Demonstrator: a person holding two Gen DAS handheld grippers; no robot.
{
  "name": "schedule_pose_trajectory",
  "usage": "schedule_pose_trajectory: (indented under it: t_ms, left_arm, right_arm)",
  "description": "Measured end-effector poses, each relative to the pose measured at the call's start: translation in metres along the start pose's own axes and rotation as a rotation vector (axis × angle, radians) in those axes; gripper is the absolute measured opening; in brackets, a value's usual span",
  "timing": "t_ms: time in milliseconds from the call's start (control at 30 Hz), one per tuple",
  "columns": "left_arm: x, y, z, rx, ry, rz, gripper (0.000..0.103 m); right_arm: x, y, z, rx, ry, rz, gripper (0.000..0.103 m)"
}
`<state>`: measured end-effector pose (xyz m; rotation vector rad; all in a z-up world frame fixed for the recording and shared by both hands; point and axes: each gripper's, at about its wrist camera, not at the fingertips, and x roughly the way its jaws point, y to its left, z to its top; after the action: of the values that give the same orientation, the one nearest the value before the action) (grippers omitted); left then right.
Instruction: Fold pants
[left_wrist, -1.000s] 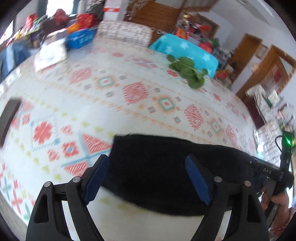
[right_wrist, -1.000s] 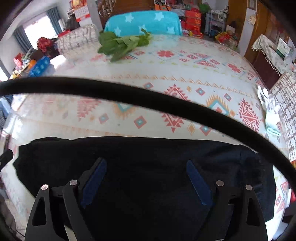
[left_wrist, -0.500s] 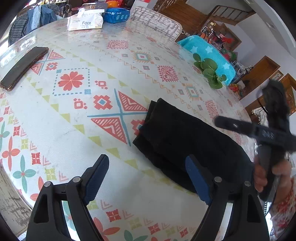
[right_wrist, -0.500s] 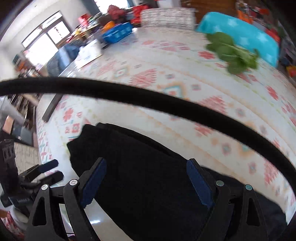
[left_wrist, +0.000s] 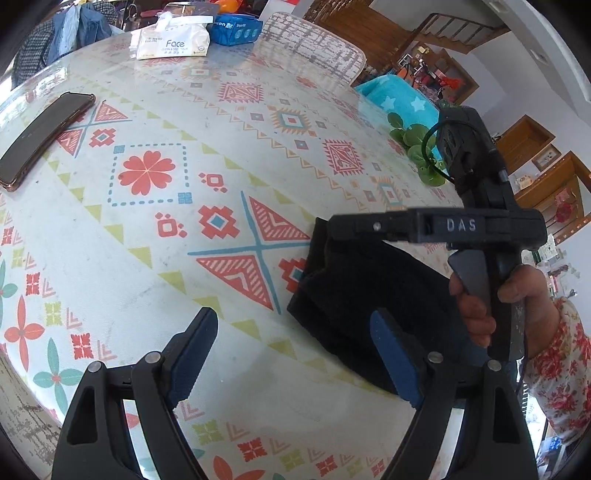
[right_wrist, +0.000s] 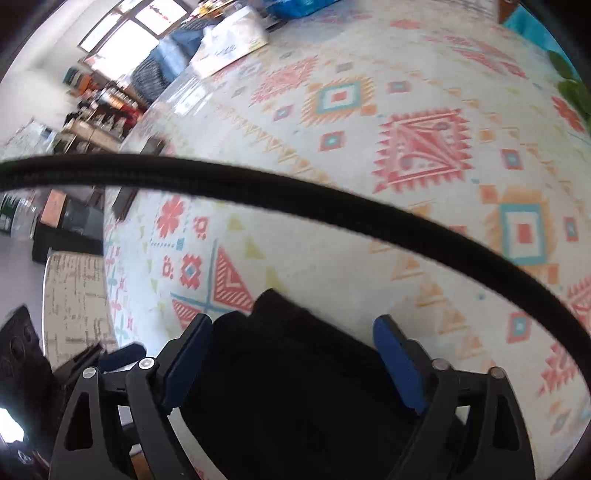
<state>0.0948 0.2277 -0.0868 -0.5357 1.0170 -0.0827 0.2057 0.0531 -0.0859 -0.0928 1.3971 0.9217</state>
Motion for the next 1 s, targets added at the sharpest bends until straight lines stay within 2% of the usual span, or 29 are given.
schedule_pose_trajectory:
  t_ms: [67,133,167,233,267,300,400,500,833,1000]
  left_arm:
    - [0.001,0.003,0.002,-0.003,0.003,0.002,0.084]
    - [0.003,0.007,0.003,-0.013,0.007,-0.001,0.084]
    - [0.003,0.007,0.003,-0.017,0.008,-0.003,0.084]
    - [0.004,0.008,0.003,-0.019,0.010,-0.010,0.084]
    - [0.005,0.008,0.003,-0.017,0.011,-0.014,0.084]
    - [0.007,0.007,0.003,-0.014,0.014,-0.018,0.084]
    - [0.010,0.002,0.003,0.000,0.020,-0.032,0.084]
    - [0.016,-0.004,0.002,0.018,0.023,-0.057,0.084]
    - [0.046,-0.020,0.007,0.030,0.042,-0.188,0.084]
    - [0.048,-0.026,0.012,0.062,0.027,-0.182,0.084]
  right_arm:
    - [0.005,0.010,0.000,-0.042,0.029,0.010,0.093]
    - [0.010,0.021,-0.001,-0.110,0.052,-0.026,0.093]
    - [0.012,0.025,-0.002,-0.143,0.059,-0.056,0.090]
    - [0.015,0.041,-0.008,-0.233,0.064,-0.156,0.065]
    - [0.017,0.048,-0.011,-0.270,0.064,-0.223,0.042]
    - [0.018,0.051,-0.013,-0.280,0.070,-0.236,0.036]
    - [0.014,0.050,-0.018,-0.251,0.052,-0.217,0.027]
    - [-0.001,0.043,-0.023,-0.199,0.023,-0.195,0.020]
    - [-0.037,0.052,-0.031,-0.186,-0.041,-0.167,0.019]
    - [-0.050,0.051,-0.035,-0.180,-0.067,-0.160,0.019]
